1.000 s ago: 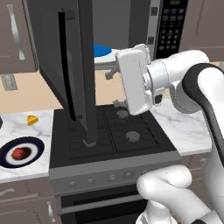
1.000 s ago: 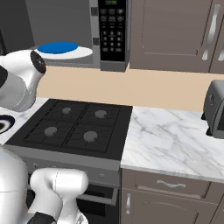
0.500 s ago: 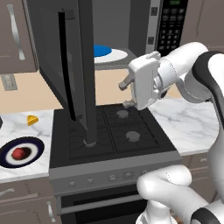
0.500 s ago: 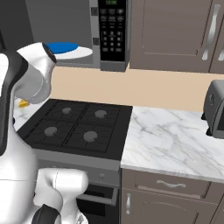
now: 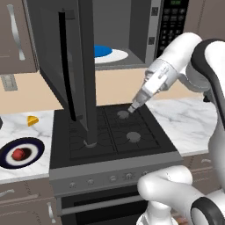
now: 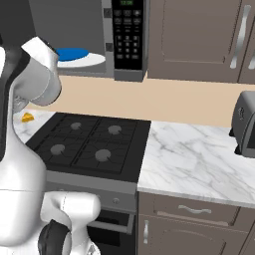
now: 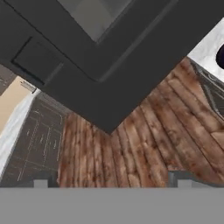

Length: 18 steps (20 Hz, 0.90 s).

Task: Pick the bell pepper from the counter and place it in the microwave. Then turn on the microwave.

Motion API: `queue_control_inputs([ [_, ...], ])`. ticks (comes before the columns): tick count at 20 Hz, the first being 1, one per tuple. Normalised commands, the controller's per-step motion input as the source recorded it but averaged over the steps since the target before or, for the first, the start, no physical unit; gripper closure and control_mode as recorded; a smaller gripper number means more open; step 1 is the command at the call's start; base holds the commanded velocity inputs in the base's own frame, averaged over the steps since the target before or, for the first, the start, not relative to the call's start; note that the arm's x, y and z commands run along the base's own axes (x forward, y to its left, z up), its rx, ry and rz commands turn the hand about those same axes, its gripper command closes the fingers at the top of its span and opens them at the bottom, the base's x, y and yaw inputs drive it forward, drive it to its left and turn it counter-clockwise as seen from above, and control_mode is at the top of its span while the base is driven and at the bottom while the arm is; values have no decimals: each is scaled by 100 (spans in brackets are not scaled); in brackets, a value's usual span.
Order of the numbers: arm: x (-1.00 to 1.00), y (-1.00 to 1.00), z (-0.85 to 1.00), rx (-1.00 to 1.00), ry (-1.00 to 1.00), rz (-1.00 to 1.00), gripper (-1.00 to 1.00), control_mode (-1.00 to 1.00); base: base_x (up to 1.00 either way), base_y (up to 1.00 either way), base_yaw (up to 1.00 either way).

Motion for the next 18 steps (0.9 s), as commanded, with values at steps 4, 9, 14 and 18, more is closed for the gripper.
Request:
queue_control_inputs([
  [4,-14,-9,-23,-9,-44,33,-100,-100,0,0,0],
  [9,-17,-11,-27,-2,-40,32,-100,-100,0,0,0],
  [14,-22,-15,-35,0,-32,21,-100,-100,0,0,0],
  [18,-10,-29,-26,1,-11,3,-100,-100,0,0,0],
])
